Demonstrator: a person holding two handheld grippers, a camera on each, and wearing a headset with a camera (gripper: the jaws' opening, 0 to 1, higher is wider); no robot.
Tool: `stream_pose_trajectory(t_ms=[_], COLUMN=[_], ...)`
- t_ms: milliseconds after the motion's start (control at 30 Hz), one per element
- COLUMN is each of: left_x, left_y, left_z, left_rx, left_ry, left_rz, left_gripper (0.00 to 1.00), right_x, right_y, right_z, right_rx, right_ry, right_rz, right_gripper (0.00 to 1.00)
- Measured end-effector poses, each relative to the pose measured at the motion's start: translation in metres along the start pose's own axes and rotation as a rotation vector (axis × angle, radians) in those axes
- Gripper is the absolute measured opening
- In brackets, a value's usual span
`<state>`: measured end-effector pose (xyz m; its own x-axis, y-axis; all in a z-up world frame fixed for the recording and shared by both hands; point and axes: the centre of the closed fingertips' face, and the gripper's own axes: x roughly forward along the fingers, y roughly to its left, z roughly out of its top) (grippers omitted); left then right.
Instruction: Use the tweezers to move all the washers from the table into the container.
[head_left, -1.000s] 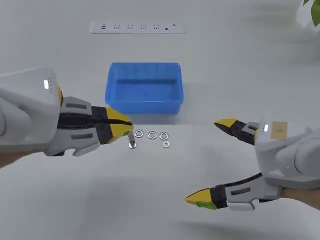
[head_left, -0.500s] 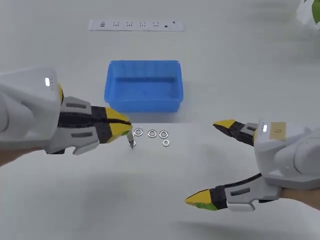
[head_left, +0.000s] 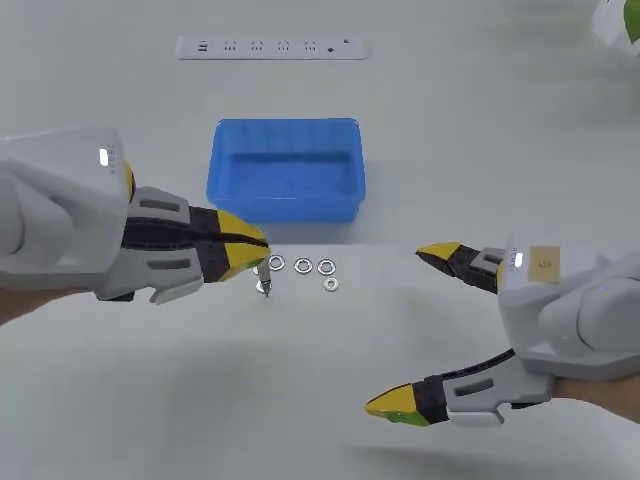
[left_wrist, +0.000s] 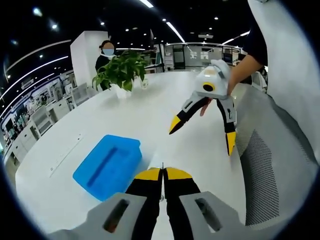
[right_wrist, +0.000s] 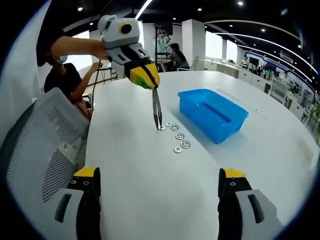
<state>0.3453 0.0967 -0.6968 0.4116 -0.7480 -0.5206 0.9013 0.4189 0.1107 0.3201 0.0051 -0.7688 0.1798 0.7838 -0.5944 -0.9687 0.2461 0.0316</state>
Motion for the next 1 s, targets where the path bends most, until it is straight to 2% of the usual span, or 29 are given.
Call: stream_pose_trajectory(t_ms=[200, 300, 367, 500, 633, 833, 1000], left_x=[0.000, -0.001, -0.002, -0.001, 0.001, -0.001, -0.002], left_y=[0.001, 0.002, 0.007, 0.004, -0.003, -0.001, -0.002], left_z=[-0.002, -0.003, -0.005, -0.005, -0.006, -0.010, -0.013], left_rx=[-0.001, 0.004, -0.018, -0.031, -0.026, -0.034, -0.030], left_ry=[0.015, 0.040, 0.065, 0.074, 0.087, 0.103, 0.110], left_rz=[0.005, 0.008, 0.028, 0.002, -0.027, -0.012, -0.017], left_gripper=[0.05, 0.05, 0.05, 0.05, 0.05, 0.05, 0.05], right_x=[-0.001, 0.000, 0.000, 0.008, 0.022, 0.046, 0.065], right_y=[0.000, -0.001, -0.002, -0.002, 0.004, 0.013, 0.016], right_z=[-0.002, -0.001, 0.001, 0.010, 0.025, 0.045, 0.051], right_rx=[0.002, 0.000, -0.001, -0.006, -0.048, -0.116, -0.147], right_ry=[0.003, -0.001, -0.005, -0.015, -0.022, -0.028, -0.030], right_rz=[0.000, -0.003, -0.004, 0.014, 0.060, 0.135, 0.186], right_gripper=[0.98, 0.98, 0.98, 0.94, 0.90, 0.84, 0.68])
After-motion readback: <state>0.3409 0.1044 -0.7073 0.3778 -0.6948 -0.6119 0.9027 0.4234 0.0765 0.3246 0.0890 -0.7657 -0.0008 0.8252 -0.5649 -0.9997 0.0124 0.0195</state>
